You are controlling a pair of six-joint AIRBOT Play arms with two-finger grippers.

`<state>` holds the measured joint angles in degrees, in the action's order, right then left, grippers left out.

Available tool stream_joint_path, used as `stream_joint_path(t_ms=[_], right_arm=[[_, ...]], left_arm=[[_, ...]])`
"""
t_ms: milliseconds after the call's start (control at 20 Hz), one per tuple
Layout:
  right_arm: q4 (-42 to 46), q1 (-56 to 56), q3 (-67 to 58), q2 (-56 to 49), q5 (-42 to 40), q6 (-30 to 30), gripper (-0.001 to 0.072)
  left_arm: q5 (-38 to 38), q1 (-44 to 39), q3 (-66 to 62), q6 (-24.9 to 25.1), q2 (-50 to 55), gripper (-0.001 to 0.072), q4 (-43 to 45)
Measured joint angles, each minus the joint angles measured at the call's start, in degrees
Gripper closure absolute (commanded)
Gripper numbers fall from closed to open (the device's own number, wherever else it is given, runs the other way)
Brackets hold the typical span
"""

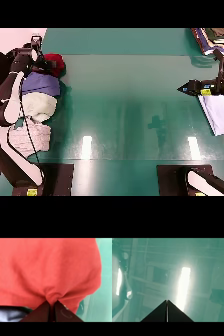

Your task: Fold the shirts.

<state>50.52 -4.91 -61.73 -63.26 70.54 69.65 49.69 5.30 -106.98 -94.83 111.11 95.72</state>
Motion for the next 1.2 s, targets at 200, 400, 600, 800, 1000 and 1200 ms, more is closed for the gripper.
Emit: stream_joint_path(t_ms=[200,400,600,800,1000,1200], right_arm=[[-2.7,0.0,-0.3,0.0,-0.5,0.0,0.0695],[-5.7,0.3,-5.9,0.0,-2.3,0.0,0.0695],[-6.6,0.6,-16.3,0.0,-5.4,0.0,0.0695],[-6.9,0.7,-25.4,0.0,-6.9,-0.1,0.0694],[-7.0,0.7,-30.2,0.0,-6.4,-0.1,0.0694],[-7.0,0.7,-31.6,0.0,-3.3,-0.1,0.0695]], left_arm=[[3.3,-0.3,-7.3,0.0,-4.2,0.0680,-1.8],[2.7,-3.8,-11.5,1.6,-17.3,0.0680,-3.4],[4.3,-10.6,-12.7,4.7,-31.9,0.0680,-3.9],[11.2,-19.6,-11.2,6.1,-40.8,0.0680,-4.1],[18.6,-30.2,-1.8,4.8,-43.0,0.0678,-4.2],[15.8,-40.1,14.6,2.4,-42.9,0.0103,-6.3]])
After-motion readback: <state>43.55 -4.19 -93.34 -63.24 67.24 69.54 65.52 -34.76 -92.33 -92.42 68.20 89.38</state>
